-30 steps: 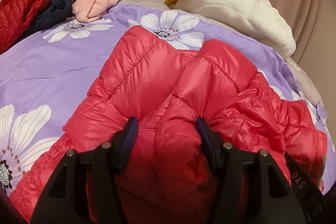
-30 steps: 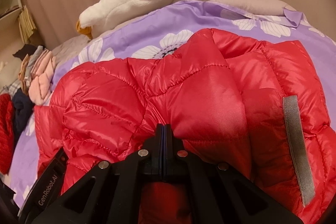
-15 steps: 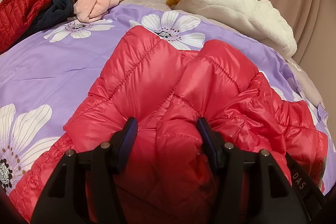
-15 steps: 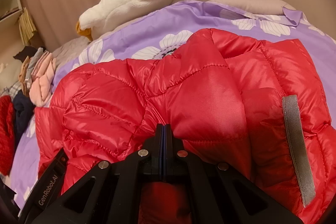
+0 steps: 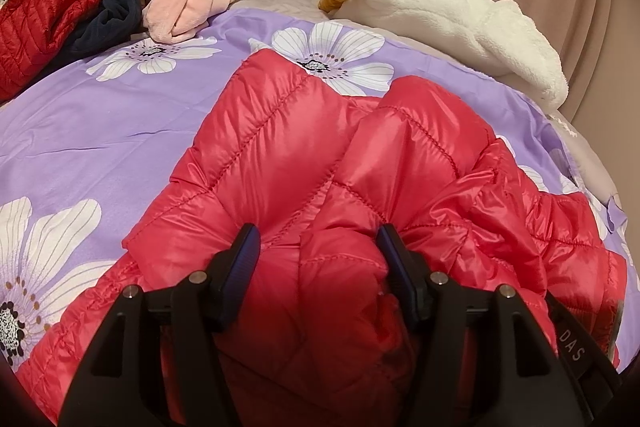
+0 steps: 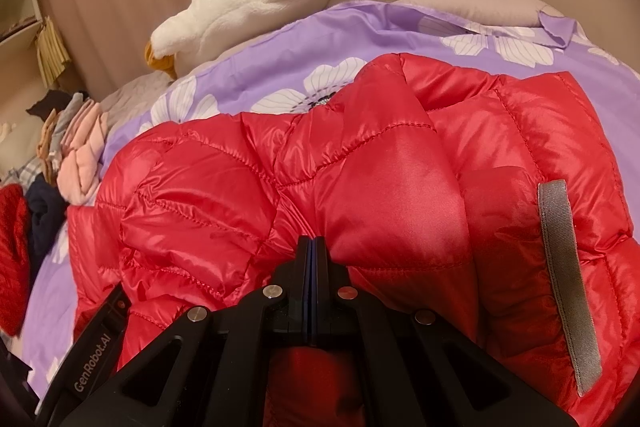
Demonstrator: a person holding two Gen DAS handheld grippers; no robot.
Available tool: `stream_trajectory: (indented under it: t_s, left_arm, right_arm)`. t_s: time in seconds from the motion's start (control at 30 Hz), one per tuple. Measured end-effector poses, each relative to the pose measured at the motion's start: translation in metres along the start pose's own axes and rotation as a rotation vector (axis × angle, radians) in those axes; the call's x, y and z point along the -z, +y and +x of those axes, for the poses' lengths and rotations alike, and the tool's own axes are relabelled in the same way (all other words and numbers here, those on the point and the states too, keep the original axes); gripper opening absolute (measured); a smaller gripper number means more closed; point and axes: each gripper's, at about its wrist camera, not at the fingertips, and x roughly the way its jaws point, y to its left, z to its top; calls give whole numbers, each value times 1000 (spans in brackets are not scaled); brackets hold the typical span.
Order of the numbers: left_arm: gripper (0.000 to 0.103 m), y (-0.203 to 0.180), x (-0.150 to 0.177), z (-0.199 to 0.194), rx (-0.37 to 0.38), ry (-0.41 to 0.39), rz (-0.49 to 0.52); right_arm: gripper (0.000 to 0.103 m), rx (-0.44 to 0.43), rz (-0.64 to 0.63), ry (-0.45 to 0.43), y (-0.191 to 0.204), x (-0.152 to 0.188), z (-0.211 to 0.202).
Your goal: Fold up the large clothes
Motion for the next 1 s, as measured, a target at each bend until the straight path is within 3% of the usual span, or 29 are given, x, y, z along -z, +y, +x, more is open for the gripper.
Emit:
stream_trajectory:
  t_s: [0.73,1.0]
  left_arm:
    - [64,0,1,0,-4,-4,-1]
    - [65,9,0,-4,28,-18,-45]
  right_arm:
    - [0,-14,13,0,-2,1,3]
    - [0,10,-8,-7,3,1,1]
